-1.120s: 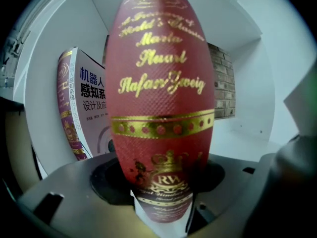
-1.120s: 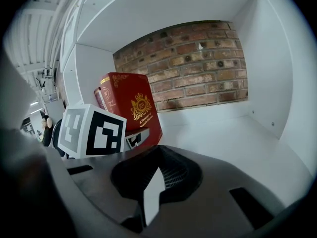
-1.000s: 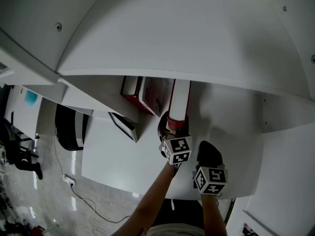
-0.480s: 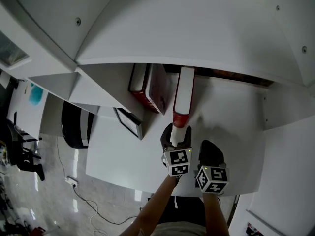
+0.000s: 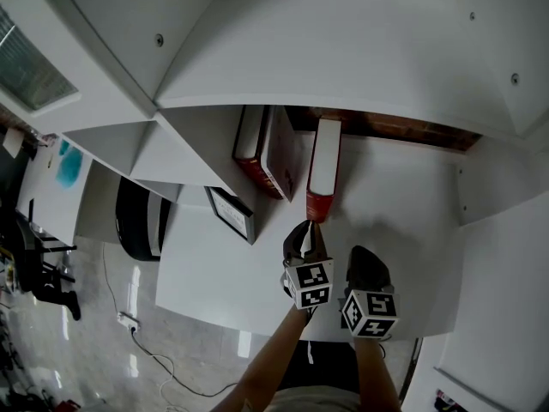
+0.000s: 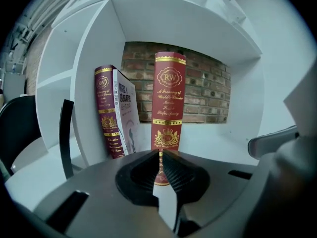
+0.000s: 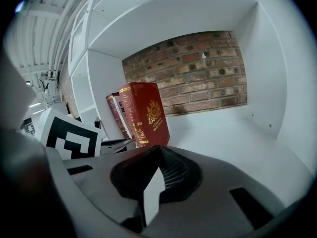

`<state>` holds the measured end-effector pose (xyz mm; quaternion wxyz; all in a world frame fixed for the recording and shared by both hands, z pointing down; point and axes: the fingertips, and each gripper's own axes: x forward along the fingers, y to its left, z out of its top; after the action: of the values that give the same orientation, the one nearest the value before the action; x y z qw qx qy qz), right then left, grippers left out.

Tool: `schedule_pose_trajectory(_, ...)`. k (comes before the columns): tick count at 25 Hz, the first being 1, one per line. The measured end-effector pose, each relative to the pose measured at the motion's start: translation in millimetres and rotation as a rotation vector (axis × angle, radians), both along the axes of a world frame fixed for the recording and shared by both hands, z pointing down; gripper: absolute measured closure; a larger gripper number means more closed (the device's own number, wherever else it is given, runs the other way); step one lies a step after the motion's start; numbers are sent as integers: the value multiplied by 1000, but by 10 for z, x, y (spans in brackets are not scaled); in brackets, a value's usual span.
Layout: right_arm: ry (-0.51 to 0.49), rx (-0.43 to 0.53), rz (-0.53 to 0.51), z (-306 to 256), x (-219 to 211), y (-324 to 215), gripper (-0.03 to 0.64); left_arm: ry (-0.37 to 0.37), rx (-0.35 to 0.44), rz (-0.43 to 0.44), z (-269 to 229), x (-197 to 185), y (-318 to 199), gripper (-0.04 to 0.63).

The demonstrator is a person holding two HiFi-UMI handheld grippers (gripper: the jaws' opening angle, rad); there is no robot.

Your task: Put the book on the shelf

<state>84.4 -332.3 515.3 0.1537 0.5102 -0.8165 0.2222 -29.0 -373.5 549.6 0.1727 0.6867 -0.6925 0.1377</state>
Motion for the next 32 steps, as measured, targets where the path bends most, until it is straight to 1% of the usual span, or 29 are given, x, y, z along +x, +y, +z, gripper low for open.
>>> schedule_pose_trajectory(6, 3, 7, 4, -33, 6, 15, 601, 20, -14, 14, -3, 7, -32, 578)
schedule_pose_trajectory(11, 10, 3, 10, -16, 40, 11, 601, 31, -32, 24, 63, 35, -62, 578)
schedule_pose_trajectory(15, 13, -2, 14, 4, 71, -16, 601, 21, -33, 29, 72, 58, -137, 578)
schedule_pose_trajectory(24, 15, -8, 19, 25, 111, -82, 601, 33, -36, 18, 61, 56, -270, 578)
schedule_pose_trajectory(32, 14, -15, 35, 52, 180, -153, 601, 22, -33, 15, 66, 57, -449, 578)
